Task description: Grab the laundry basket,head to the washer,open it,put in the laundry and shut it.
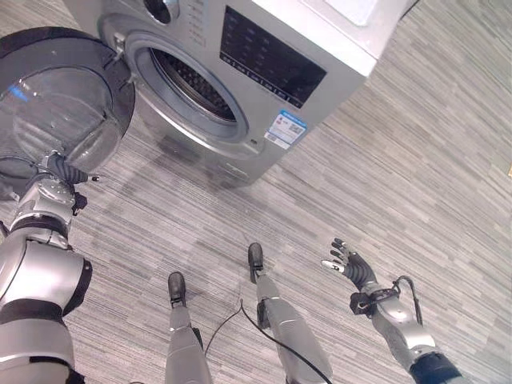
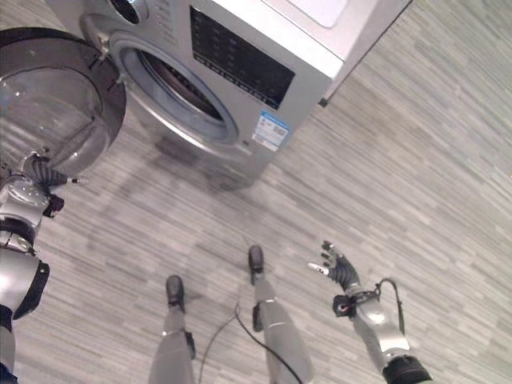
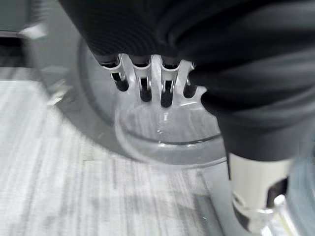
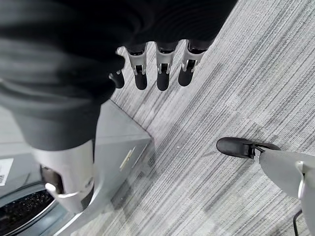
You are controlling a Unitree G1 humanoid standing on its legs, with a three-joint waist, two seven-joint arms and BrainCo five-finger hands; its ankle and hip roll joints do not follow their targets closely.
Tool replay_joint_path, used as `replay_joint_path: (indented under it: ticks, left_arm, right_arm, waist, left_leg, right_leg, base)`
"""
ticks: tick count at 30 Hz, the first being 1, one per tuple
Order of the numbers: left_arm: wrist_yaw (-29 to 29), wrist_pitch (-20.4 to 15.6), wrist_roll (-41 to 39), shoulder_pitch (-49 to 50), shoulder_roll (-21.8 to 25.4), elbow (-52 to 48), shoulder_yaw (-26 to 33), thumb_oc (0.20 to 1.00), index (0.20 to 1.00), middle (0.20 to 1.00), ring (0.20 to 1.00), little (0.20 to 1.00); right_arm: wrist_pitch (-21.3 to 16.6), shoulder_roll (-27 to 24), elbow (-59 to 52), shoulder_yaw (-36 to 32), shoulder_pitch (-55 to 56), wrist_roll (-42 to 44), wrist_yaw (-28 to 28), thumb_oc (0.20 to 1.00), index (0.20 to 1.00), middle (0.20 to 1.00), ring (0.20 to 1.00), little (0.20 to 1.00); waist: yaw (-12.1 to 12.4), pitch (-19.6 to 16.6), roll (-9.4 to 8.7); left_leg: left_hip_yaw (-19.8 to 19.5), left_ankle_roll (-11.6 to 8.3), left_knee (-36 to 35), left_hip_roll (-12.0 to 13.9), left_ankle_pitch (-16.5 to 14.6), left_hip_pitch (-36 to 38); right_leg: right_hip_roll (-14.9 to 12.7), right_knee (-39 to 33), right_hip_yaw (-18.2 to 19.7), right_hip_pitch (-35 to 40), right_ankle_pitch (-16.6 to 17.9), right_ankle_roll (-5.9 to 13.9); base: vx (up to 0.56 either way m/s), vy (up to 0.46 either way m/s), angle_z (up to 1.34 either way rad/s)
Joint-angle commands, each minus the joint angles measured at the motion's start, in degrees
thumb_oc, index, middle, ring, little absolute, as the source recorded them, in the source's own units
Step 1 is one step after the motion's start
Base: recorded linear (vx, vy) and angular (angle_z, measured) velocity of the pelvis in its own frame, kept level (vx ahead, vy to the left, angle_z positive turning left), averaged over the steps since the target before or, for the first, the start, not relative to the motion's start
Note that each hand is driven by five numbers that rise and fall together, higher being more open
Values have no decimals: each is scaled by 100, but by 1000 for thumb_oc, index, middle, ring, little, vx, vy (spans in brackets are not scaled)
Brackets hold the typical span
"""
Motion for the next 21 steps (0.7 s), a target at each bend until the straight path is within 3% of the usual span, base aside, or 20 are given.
replay_joint_path:
  ticks: [1, 16, 21]
  left_arm:
    - [243, -77, -51, 148, 378, 96, 22, 1000, 1000, 1000, 1000, 1000]
    - [445, -226, -114, 473, 315, -161, 185, 1000, 1000, 1000, 1000, 1000]
    - [532, -405, -324, 836, 66, -492, 350, 1000, 1000, 1000, 1000, 1000]
  right_arm:
    - [-247, -100, 51, -179, 220, -143, 10, 1000, 1000, 1000, 1000, 1000]
    - [-220, -126, 287, -48, 283, -297, 111, 1000, 1000, 1000, 1000, 1000]
    - [-200, 18, 887, -97, 268, -484, -62, 1000, 1000, 1000, 1000, 1000]
  waist:
    - [55, -126, -69]
    - [134, -276, 12]
    - [187, -343, 63]
  left_leg:
    - [244, 301, 31, -171, -284, 163]
    - [319, 296, 31, -214, -374, 391]
    - [346, 321, 31, -255, -413, 497]
  right_leg:
    - [-288, 5, 256, 602, -817, 535]
    - [-311, 5, 269, 813, -858, 546]
    - [-336, 7, 281, 916, -887, 541]
  base:
    - [10, 4, 3]
    - [0, 0, 0]
    - [12, 7, 0]
